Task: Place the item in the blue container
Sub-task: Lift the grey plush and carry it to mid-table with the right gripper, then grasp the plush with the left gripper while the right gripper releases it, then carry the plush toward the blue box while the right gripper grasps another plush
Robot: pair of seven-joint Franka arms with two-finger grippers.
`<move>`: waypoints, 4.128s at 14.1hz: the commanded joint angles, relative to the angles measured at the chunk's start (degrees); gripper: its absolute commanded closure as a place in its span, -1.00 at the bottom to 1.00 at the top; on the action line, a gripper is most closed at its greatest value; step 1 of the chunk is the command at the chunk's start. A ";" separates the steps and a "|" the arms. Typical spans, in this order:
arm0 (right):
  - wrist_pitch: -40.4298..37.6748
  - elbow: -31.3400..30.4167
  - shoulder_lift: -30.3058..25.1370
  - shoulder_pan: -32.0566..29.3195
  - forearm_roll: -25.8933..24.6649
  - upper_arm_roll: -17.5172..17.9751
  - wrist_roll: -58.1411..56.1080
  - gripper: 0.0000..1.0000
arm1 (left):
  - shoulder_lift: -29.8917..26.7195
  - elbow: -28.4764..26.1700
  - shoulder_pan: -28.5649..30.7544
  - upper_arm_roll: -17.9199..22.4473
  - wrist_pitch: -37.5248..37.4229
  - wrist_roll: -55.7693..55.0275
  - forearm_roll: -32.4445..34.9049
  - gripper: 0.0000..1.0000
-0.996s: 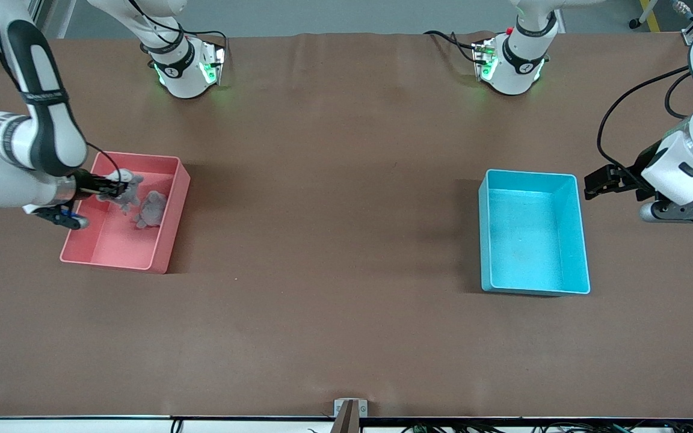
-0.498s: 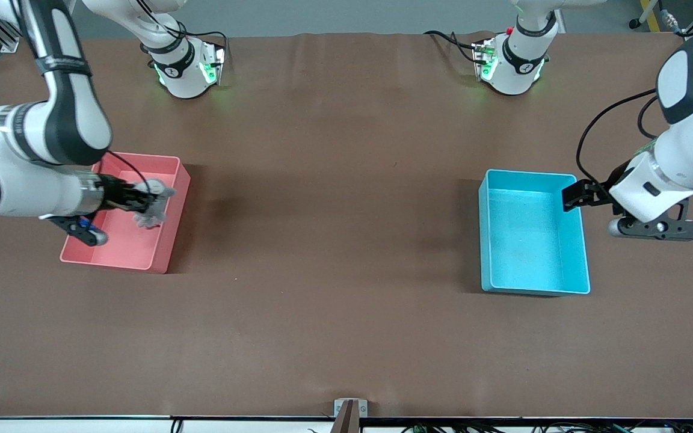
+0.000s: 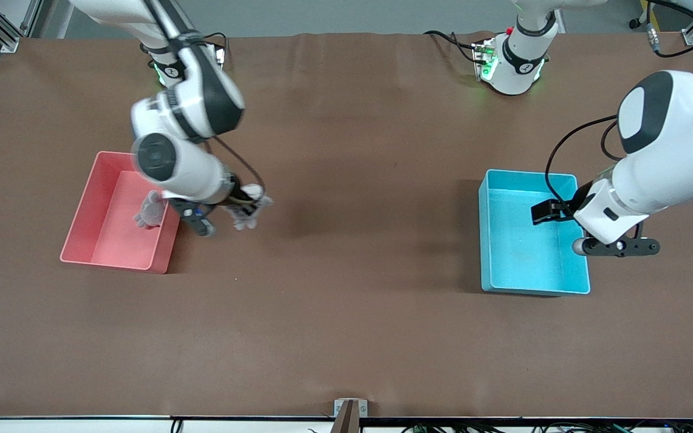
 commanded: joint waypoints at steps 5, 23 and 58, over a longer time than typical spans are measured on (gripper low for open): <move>12.72 15.72 20.57 12.29 0.26 -0.91 23.56 0.96 | 5.14 -1.19 -2.11 -0.07 1.95 -9.40 -0.86 -1.00; 2.23 20.04 17.27 5.46 -0.01 -1.26 12.20 -1.00 | 15.60 0.12 -21.00 -0.07 20.92 -50.97 -14.91 -1.00; 10.02 -25.23 -2.26 -36.65 5.96 -1.00 -58.86 -1.00 | 15.01 4.26 -18.76 0.72 16.32 -54.73 -2.00 1.00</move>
